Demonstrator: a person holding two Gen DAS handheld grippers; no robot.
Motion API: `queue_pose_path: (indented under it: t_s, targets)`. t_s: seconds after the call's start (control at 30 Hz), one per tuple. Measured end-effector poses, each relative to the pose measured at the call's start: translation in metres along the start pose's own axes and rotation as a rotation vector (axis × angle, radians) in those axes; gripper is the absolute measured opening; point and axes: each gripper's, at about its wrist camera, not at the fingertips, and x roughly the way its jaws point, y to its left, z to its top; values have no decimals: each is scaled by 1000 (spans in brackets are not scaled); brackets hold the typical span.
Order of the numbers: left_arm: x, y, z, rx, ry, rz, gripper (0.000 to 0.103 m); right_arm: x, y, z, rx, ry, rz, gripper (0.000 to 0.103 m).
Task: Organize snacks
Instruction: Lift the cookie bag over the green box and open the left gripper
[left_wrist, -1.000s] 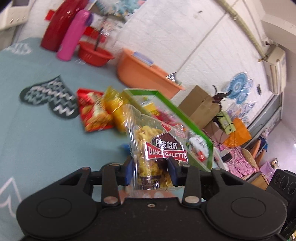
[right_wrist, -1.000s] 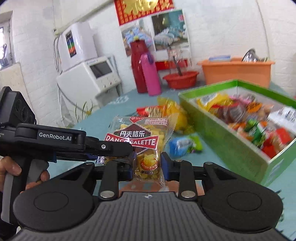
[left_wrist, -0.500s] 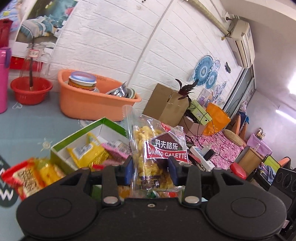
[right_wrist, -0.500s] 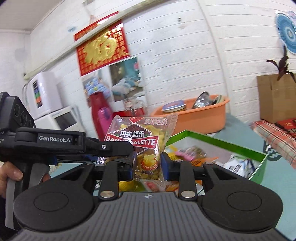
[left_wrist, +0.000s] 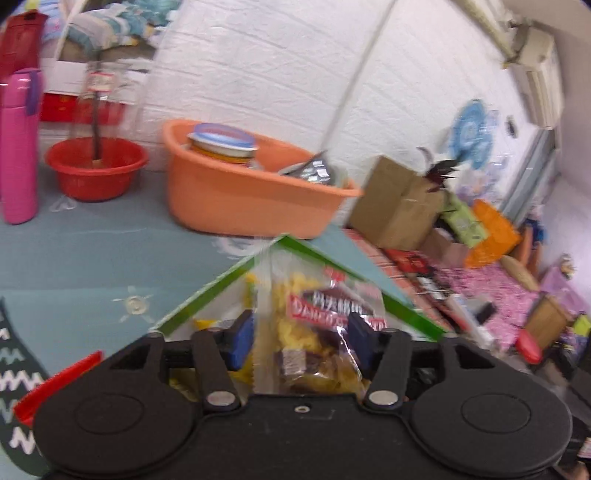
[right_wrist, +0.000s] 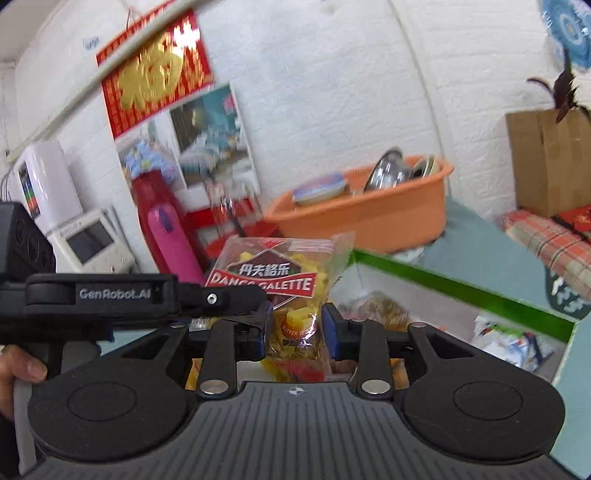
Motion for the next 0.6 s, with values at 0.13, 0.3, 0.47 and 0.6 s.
queue_pose_path:
  t_s: [0.13,0.3,0.47,0.6]
  targets:
    - [-8,16,-7,-74,-18,0,103,-4,-3,-6,12,4,8,64]
    - [-24,9,-2,-59,-40,8,103,-10,7,-7,-48,-7,-25,64]
    - [-35,-6,-5,-21,-39,30,103,-17,18,-11,-67,0,-9,64]
    - [-27,-7,-9,-37,-11,17,103,-31,25,-13,-85,-23,-1,64]
